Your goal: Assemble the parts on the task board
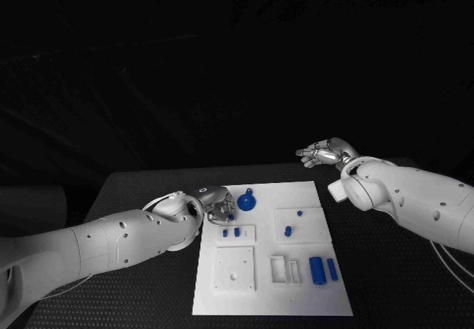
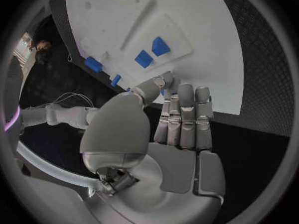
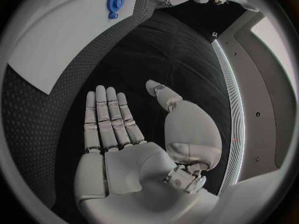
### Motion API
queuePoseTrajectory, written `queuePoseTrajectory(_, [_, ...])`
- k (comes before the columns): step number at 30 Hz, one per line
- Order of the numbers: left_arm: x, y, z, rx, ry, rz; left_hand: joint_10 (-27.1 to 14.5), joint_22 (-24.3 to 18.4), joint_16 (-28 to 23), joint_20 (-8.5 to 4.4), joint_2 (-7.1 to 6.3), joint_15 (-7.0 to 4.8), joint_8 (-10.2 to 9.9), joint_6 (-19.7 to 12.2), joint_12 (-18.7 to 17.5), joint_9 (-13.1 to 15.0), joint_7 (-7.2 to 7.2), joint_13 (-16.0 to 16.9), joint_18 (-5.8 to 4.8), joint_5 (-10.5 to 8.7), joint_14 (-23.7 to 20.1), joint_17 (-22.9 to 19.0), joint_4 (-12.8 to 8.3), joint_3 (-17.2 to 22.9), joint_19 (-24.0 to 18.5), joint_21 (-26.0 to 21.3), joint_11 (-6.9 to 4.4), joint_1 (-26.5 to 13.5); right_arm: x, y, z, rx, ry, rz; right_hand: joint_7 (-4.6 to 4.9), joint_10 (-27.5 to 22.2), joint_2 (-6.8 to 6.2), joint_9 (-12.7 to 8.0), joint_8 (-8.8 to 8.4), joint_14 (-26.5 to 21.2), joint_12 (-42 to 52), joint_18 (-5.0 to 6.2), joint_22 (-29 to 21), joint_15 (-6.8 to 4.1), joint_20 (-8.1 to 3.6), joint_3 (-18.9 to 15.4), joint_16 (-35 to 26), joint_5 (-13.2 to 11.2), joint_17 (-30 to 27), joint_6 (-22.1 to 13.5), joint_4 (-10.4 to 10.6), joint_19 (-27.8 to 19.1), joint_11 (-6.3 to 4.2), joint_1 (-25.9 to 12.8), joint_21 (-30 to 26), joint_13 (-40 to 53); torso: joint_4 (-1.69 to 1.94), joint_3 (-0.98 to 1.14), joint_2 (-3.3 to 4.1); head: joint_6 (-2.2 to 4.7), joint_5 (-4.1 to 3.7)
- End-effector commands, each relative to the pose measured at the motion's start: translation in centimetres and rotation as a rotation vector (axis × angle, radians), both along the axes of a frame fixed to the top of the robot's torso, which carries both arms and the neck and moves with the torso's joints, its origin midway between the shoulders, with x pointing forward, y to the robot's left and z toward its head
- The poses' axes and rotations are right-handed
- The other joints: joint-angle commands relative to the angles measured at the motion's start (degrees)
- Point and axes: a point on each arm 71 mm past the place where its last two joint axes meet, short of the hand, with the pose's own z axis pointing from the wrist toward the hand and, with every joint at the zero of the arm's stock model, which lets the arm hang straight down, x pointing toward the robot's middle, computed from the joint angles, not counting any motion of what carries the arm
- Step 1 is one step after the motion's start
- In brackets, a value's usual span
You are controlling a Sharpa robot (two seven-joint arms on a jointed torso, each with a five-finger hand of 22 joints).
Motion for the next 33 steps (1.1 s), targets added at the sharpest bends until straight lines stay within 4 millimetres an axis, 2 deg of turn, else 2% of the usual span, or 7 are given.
queuePoseTrajectory(1, [-0.1, -0.3, -0.1, 0.003, 0.000, -0.009, -0.4, 0.9, -0.2, -2.31, -0.02, 0.05, 0.0, 0.3, -0.3, 0.0, 0.17, -0.1, 0.91, -0.30, 0.3, -0.1, 0.4, 0.1, 0.4, 0.0, 0.06, -0.6, 0.0, 0.1, 0.0, 0.002, 0.001, 0.015, 0.41, -0.2, 0.25, -0.1, 0.08, -0.4, 0.3, 0.38, 0.1, 0.02, 0.20, -0.3, 0.0, 0.3, -0.1, -0.2, -0.1, -0.2, -0.07, -0.3, -0.3, -0.1, 0.02, -0.02, 0.02, -0.03, -0.06])
queuePoseTrajectory(33, [-0.3, -1.5, -1.1, 0.073, 0.081, -0.044, -0.6, 0.9, -0.3, -2.29, 0.04, 0.15, -0.2, 0.1, -0.6, -0.1, 0.27, -0.1, 0.88, -0.33, 0.1, -0.1, 0.2, 0.2, 0.3, -0.1, 0.17, -0.3, 0.0, 0.2, 0.0, 0.002, 0.001, 0.016, 0.40, -0.2, 0.28, -0.1, 0.12, -0.4, 0.4, 0.43, 0.1, 0.01, 0.24, -0.3, 0.0, 0.3, -0.1, -0.2, -0.1, -0.2, -0.09, -0.4, -0.3, -0.1, 0.02, -0.01, 0.00, -0.12, -0.20])
